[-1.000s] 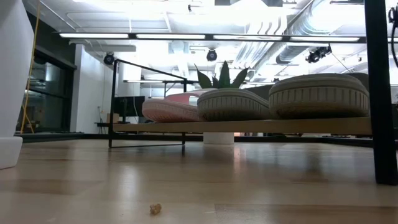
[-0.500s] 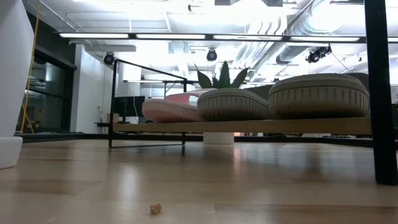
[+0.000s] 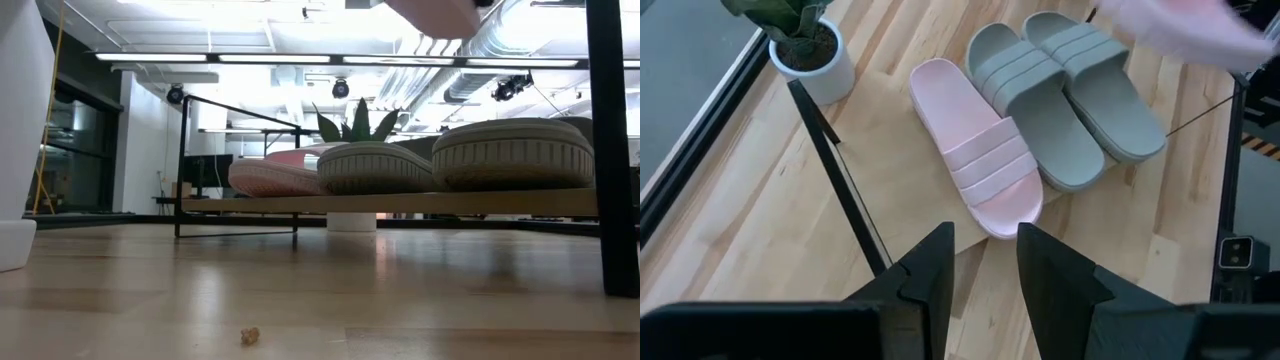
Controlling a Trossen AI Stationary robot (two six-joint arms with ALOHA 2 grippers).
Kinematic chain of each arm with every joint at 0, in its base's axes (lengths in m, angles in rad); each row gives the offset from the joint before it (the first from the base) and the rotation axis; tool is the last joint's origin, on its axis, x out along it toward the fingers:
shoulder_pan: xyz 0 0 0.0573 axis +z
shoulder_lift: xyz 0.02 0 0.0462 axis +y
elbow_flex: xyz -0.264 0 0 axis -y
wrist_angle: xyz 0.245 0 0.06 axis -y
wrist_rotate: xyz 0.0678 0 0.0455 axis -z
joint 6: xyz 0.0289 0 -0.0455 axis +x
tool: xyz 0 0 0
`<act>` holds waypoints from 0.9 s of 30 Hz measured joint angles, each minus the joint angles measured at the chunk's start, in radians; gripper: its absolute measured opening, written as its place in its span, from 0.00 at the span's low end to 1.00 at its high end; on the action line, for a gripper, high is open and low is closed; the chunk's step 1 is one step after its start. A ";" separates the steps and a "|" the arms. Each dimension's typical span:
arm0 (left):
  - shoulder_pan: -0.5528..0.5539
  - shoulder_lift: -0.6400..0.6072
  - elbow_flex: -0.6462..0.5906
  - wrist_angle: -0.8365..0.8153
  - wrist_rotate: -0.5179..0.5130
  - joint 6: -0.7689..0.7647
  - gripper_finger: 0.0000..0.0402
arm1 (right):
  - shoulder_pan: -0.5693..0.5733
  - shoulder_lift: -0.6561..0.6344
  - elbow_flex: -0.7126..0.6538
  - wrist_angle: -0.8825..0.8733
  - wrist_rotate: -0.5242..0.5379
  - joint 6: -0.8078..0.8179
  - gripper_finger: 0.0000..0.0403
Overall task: Pick and place slides into the shelf
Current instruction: Put the pink slide on the shelf
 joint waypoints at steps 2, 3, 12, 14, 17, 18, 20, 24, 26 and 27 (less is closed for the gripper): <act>0.000 0.000 0.000 0.000 0.000 0.000 0.25 | -0.046 0.030 0.000 0.014 -0.046 0.000 0.00; 0.000 0.000 0.000 0.000 0.000 0.000 0.25 | -0.069 0.048 0.000 0.019 -0.071 -0.001 0.00; 0.000 0.000 0.000 -0.003 0.002 0.028 0.25 | -0.189 0.199 0.001 0.173 -0.234 -0.027 0.00; 0.000 0.000 0.000 -0.005 0.010 0.041 0.25 | -0.210 0.225 0.001 0.201 -0.257 -0.027 0.00; 0.000 -0.001 0.000 -0.006 0.016 0.052 0.25 | -0.239 0.254 0.001 0.226 -0.286 -0.027 0.00; 0.000 -0.001 0.000 -0.006 0.016 0.052 0.25 | -0.248 0.263 0.001 0.230 -0.288 -0.028 0.00; 0.000 -0.001 0.000 -0.006 0.016 0.052 0.25 | -0.265 0.276 0.001 0.237 -0.294 -0.035 0.00; 0.000 -0.001 0.000 -0.006 0.018 0.065 0.25 | -0.301 0.291 0.001 0.241 -0.297 -0.045 0.00; 0.000 -0.001 0.000 -0.005 0.018 0.075 0.25 | -0.317 0.301 0.001 0.238 -0.296 -0.052 0.00; 0.000 -0.001 0.000 -0.005 0.018 0.077 0.25 | -0.324 0.305 0.001 0.240 -0.296 -0.053 0.00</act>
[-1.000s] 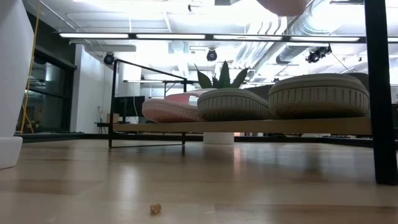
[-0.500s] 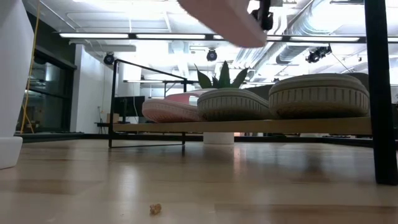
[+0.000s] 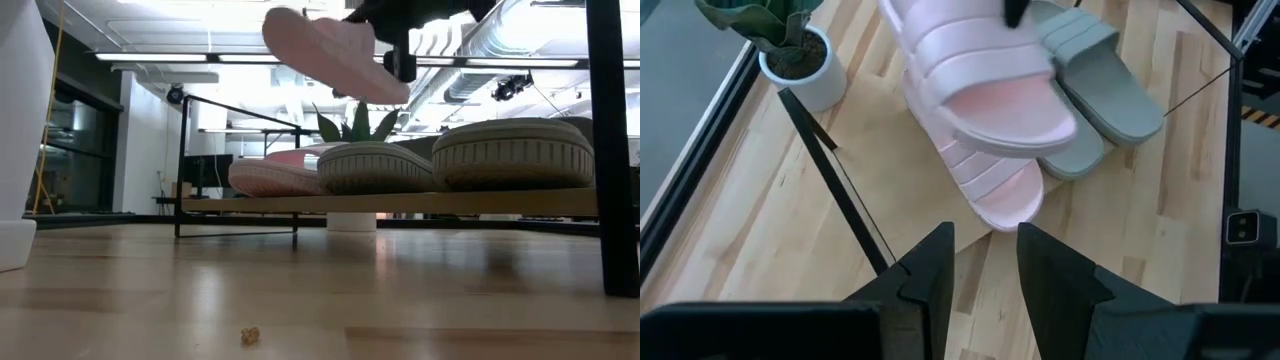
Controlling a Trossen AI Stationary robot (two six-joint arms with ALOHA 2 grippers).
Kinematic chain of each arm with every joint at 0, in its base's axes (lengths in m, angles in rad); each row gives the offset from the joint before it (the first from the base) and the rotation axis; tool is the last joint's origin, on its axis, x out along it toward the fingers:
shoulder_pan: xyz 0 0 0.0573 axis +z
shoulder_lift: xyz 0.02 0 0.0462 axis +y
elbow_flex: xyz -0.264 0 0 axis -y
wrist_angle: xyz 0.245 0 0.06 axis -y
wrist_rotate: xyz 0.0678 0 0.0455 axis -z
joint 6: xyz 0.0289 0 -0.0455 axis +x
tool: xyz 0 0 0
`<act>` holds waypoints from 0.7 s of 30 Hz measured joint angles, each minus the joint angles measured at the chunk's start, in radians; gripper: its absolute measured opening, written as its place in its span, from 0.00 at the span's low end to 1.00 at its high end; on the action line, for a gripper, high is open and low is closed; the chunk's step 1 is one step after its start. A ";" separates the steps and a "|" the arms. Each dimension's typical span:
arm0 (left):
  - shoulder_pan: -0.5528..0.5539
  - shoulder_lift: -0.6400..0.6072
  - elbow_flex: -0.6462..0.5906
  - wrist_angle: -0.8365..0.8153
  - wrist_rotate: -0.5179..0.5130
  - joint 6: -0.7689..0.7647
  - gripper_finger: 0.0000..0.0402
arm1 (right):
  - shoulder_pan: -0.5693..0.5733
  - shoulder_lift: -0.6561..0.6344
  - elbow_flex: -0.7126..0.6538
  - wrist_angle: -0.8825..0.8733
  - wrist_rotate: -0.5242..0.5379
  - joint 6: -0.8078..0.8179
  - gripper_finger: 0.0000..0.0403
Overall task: Pick and place slides into the shelf
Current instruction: Put the pink slide on the shelf
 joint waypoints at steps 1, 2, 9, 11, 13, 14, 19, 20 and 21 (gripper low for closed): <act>0.000 0.000 0.000 0.000 0.000 0.001 0.25 | -0.006 0.005 0.000 0.000 0.000 0.000 0.00; 0.000 0.000 0.000 0.001 0.000 0.001 0.25 | -0.011 0.010 0.000 0.000 0.000 0.000 0.00; 0.000 0.000 0.000 0.004 0.000 0.001 0.25 | -0.022 0.044 0.000 0.001 -0.005 -0.025 0.00; 0.000 0.000 0.000 0.004 -0.004 0.001 0.25 | -0.022 0.056 0.000 0.009 -0.010 -0.037 0.00; 0.000 0.000 0.000 0.005 -0.011 0.002 0.25 | -0.026 0.071 0.000 0.024 -0.034 -0.056 0.00; 0.000 0.000 0.000 0.005 -0.012 0.002 0.25 | -0.028 0.080 0.000 0.039 -0.048 -0.063 0.00; 0.000 0.000 0.000 0.006 -0.012 -0.008 0.25 | -0.036 0.113 0.000 0.064 -0.077 -0.106 0.00; 0.000 0.000 0.000 0.006 -0.012 -0.009 0.25 | -0.040 0.116 0.000 0.062 -0.076 -0.121 0.00; 0.000 0.000 0.000 0.005 -0.012 -0.011 0.25 | -0.041 0.120 0.000 0.064 -0.078 -0.131 0.00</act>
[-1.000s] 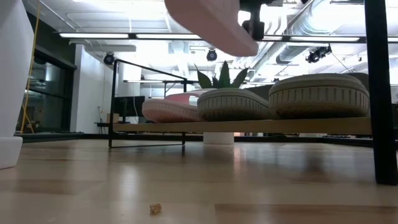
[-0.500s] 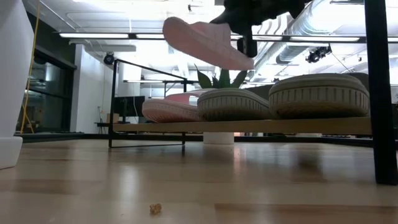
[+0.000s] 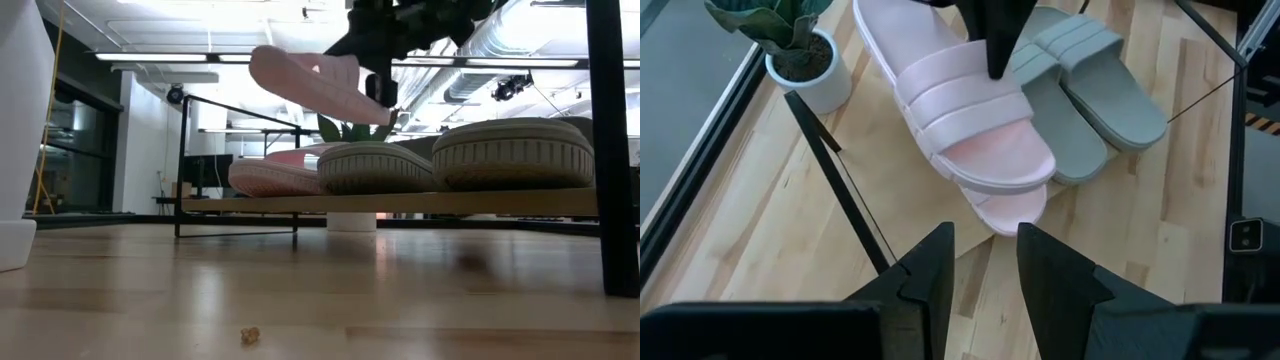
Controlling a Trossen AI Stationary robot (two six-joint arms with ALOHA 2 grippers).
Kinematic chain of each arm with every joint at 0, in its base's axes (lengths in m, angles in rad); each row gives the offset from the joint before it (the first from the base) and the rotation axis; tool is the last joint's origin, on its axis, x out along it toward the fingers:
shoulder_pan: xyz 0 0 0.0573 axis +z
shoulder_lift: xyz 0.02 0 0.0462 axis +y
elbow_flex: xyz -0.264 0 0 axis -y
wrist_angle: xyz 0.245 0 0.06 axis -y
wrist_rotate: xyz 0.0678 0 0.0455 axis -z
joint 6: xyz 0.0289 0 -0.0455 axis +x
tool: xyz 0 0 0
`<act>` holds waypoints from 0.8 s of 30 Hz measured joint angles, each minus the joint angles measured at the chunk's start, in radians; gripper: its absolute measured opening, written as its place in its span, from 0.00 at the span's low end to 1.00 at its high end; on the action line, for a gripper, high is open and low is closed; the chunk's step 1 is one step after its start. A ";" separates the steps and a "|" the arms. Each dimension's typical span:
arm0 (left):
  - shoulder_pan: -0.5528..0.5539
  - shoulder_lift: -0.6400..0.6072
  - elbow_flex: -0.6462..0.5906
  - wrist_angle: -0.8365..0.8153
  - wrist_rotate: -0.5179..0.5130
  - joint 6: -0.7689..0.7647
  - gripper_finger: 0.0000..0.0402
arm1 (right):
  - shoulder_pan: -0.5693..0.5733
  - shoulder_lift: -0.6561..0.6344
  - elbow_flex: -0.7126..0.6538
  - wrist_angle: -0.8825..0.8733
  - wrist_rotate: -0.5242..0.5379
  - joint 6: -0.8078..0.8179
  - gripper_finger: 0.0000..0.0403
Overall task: Pick and place slides into the shelf
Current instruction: Put the pink slide on the shelf
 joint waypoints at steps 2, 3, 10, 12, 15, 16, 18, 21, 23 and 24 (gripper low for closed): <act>0.000 0.000 0.000 0.000 0.000 -0.017 0.25 | -0.010 0.011 0.000 0.010 -0.010 -0.014 0.00; 0.000 0.000 0.000 0.000 0.000 -0.028 0.25 | -0.017 0.021 0.000 0.009 -0.028 -0.017 0.00; 0.000 0.000 0.000 0.000 -0.004 -0.076 0.25 | -0.045 0.097 0.000 0.107 -0.089 -0.026 0.00; 0.000 0.000 0.000 -0.001 -0.011 -0.085 0.25 | -0.046 0.113 0.000 0.147 -0.093 -0.013 0.00; 0.000 0.000 0.000 -0.001 -0.021 -0.100 0.25 | -0.047 0.125 0.004 0.176 -0.105 -0.010 0.00; 0.000 0.000 0.000 -0.001 -0.021 -0.102 0.25 | -0.047 0.133 0.012 0.175 -0.107 -0.010 0.00; 0.000 0.000 0.000 -0.001 -0.024 -0.104 0.25 | -0.046 0.151 0.030 0.163 -0.106 -0.012 0.00; 0.000 0.000 0.000 -0.001 -0.025 -0.104 0.25 | -0.043 0.190 0.090 0.152 -0.112 -0.035 0.00; 0.000 0.000 0.000 -0.001 -0.025 -0.104 0.25 | -0.043 0.220 0.139 0.117 -0.117 -0.058 0.00; 0.000 0.000 0.000 -0.001 -0.025 -0.104 0.25 | -0.043 0.238 0.162 0.098 -0.117 -0.066 0.00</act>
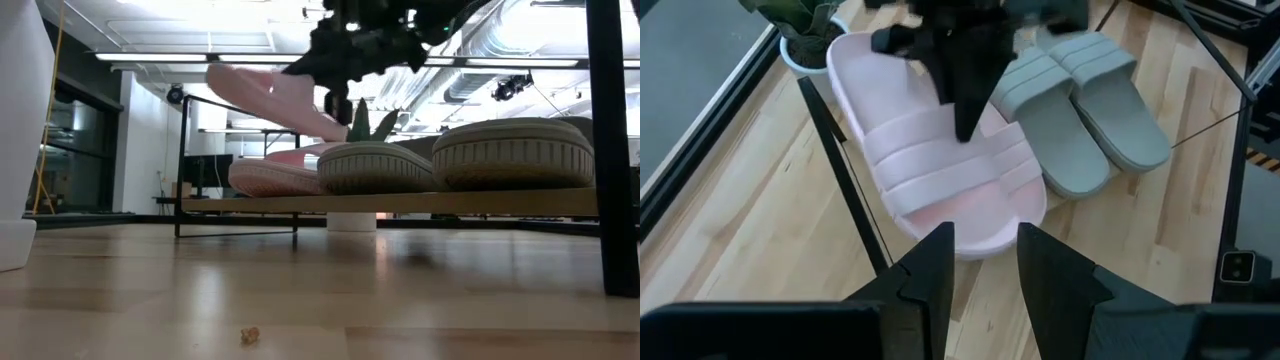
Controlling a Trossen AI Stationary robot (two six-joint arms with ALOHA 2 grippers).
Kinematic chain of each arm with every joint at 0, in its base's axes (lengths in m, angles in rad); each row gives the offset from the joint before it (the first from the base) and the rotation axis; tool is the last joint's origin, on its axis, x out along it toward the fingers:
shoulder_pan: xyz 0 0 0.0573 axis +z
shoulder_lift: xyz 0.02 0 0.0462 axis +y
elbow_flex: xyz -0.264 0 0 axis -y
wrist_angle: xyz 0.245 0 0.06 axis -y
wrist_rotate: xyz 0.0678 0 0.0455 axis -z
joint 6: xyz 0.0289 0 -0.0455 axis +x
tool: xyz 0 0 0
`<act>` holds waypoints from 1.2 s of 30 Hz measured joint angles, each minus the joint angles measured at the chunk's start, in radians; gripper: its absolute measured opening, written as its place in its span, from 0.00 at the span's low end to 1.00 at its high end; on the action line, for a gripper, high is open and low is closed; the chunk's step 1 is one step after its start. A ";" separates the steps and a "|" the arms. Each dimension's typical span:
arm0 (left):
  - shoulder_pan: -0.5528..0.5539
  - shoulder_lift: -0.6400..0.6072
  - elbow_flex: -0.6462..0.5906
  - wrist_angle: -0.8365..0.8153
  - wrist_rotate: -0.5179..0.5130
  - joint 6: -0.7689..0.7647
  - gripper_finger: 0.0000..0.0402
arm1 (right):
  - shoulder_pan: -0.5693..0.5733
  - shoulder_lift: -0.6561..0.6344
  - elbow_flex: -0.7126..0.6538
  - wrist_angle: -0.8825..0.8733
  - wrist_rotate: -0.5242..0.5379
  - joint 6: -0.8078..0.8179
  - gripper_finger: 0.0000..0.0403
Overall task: Pick and place slides into the shelf
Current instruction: Put the pink slide on the shelf
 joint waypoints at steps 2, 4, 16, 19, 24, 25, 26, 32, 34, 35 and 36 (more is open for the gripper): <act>0.000 0.000 0.000 -0.001 0.000 0.000 0.25 | 0.001 0.031 0.042 -0.056 0.001 -0.018 0.00; 0.000 0.000 0.000 -0.004 0.000 0.000 0.25 | 0.004 0.042 0.068 -0.099 0.005 -0.037 0.00; 0.000 0.000 0.000 -0.011 0.000 0.000 0.25 | 0.014 0.043 0.075 -0.118 0.050 -0.038 0.00; 0.000 0.000 0.000 -0.011 0.000 0.000 0.25 | 0.008 0.048 0.075 -0.100 0.075 -0.035 0.00; 0.000 0.000 0.000 -0.014 0.001 0.001 0.25 | -0.005 0.097 0.074 -0.089 0.055 -0.011 0.00; 0.000 0.000 0.000 -0.016 0.001 0.001 0.25 | -0.006 0.103 0.074 -0.089 0.054 -0.011 0.00; 0.000 0.000 0.000 -0.017 0.001 0.001 0.25 | -0.005 0.108 0.074 -0.088 0.054 -0.010 0.00; 0.000 0.000 0.000 -0.026 0.001 0.002 0.25 | -0.003 0.140 0.074 -0.048 0.025 0.016 0.00; 0.000 0.000 0.000 -0.028 0.001 0.002 0.25 | -0.003 0.150 0.074 -0.032 0.027 0.025 0.00; 0.000 0.000 0.000 -0.030 0.001 0.002 0.25 | -0.003 0.154 0.074 -0.029 0.027 0.027 0.00; 0.000 0.000 0.000 -0.030 0.001 0.002 0.25 | -0.003 0.157 0.074 -0.025 0.028 0.036 0.00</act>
